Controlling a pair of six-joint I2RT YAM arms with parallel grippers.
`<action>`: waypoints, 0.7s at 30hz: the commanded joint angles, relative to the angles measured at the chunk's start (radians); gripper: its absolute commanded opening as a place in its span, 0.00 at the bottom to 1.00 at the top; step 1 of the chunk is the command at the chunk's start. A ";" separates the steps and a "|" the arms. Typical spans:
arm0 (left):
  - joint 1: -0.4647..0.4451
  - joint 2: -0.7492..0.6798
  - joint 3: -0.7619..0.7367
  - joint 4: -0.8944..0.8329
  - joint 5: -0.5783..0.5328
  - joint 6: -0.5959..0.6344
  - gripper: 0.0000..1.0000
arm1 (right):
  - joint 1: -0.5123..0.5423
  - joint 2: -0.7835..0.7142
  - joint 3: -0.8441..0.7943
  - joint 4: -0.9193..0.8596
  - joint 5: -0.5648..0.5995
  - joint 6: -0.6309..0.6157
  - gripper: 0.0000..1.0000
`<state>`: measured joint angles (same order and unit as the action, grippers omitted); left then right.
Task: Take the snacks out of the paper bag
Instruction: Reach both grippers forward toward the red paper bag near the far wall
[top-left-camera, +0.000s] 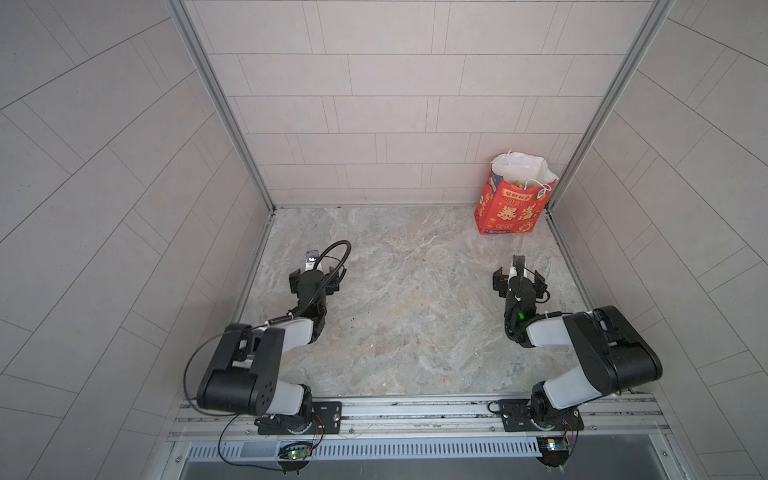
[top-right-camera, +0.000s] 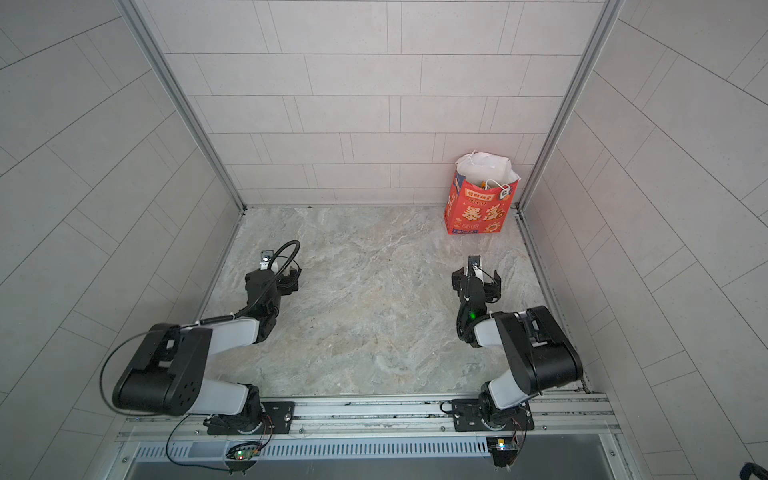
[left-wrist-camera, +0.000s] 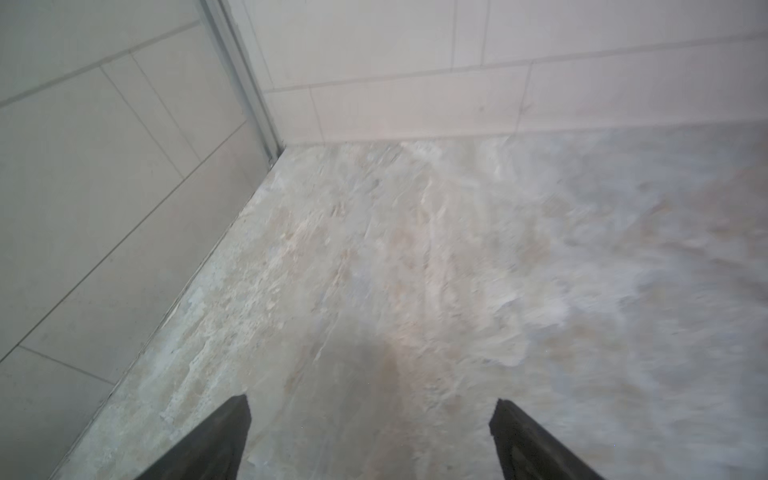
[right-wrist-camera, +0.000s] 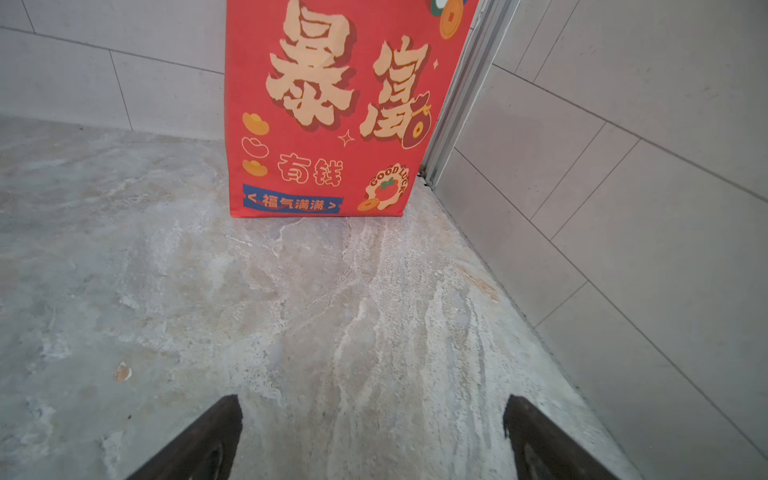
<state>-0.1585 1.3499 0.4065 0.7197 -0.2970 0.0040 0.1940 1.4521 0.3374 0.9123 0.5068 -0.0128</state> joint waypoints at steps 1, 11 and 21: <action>-0.033 -0.168 0.082 -0.108 -0.033 -0.168 0.94 | 0.037 -0.208 0.130 -0.281 0.138 0.065 0.99; -0.314 0.192 0.787 -0.608 0.137 -0.196 0.64 | -0.263 -0.157 0.559 -0.855 -0.370 0.575 0.59; -0.400 0.656 1.393 -0.849 0.381 -0.251 0.26 | -0.529 0.114 0.845 -1.012 -0.681 0.583 0.21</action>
<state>-0.5453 1.9511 1.6833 -0.0044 -0.0029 -0.2333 -0.3016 1.5333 1.1301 0.0006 -0.0620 0.5629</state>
